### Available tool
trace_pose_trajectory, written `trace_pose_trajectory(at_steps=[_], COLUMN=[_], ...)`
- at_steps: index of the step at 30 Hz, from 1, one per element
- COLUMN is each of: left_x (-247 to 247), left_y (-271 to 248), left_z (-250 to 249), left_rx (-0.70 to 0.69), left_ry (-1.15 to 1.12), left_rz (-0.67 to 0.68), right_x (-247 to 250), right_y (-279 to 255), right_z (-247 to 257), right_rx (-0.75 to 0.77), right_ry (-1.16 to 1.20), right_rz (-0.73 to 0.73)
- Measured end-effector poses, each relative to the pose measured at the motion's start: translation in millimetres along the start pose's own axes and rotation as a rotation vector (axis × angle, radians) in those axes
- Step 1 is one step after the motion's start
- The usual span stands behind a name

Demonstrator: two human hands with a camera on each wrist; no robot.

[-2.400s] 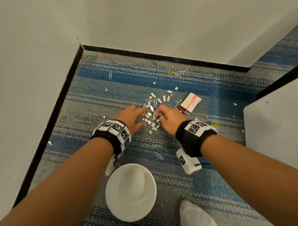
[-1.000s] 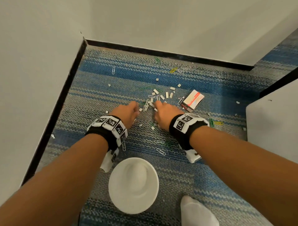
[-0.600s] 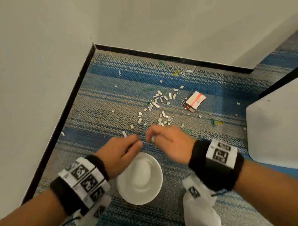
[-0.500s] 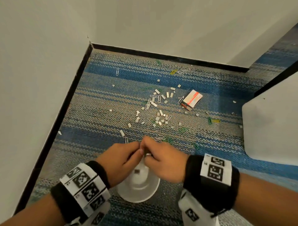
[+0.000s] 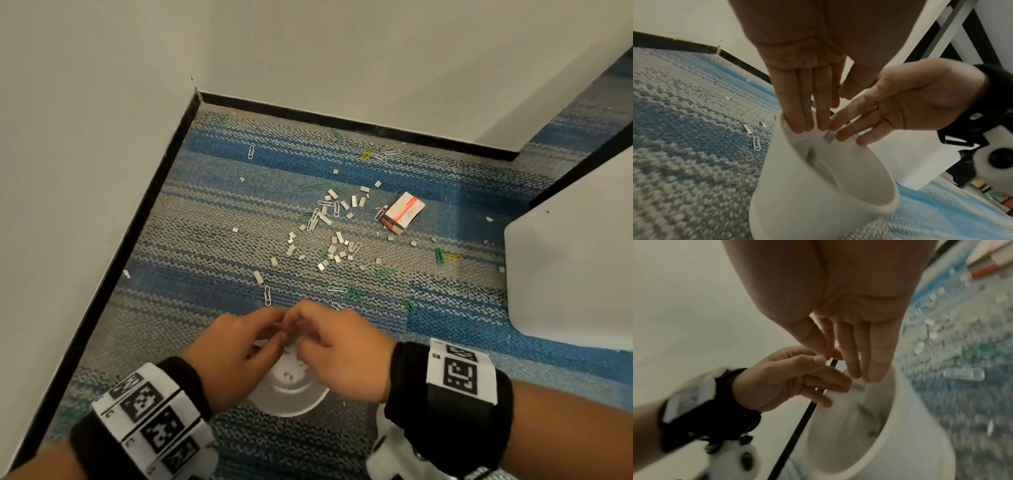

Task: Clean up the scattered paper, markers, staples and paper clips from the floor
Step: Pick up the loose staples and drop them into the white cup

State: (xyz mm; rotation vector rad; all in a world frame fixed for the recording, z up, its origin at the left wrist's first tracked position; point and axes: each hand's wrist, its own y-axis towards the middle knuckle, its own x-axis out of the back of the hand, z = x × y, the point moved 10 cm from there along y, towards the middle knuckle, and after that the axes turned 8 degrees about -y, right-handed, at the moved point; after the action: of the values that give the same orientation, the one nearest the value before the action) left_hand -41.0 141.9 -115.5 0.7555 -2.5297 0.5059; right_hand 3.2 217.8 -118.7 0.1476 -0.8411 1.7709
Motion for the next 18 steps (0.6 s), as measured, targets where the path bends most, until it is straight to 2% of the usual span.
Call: trace_pose_trajectory(at_steps=[2, 5, 7, 9, 11, 14, 18], left_x=[4, 12, 27, 51, 71, 66, 31], left_y=[3, 15, 27, 40, 54, 73, 90], left_z=[-2, -8, 3, 24, 46, 74, 102], left_rx=[0.006, -0.004, 0.032, 0.087, 0.143, 0.225, 0.238], left_ry=[-0.038, -0.071, -0.107, -0.070, 0.093, 0.376, 0.448], left_rz=[-0.013, -0.002, -0.035, -0.135, -0.206, -0.116, 0.016], right_x=[14, 28, 47, 69, 79, 74, 80], right_y=[2, 10, 22, 39, 57, 77, 80], right_z=[-3, -14, -37, -70, -95, -112, -114], right_rx=[0.004, -0.025, -0.086, -0.160, -0.207, -0.201, -0.187], right_ry=[-0.079, 0.015, 0.015, -0.194, -0.495, -0.703, -0.648], right_rz=[-0.053, -0.093, -0.197, -0.307, -0.290, -0.183, -0.220])
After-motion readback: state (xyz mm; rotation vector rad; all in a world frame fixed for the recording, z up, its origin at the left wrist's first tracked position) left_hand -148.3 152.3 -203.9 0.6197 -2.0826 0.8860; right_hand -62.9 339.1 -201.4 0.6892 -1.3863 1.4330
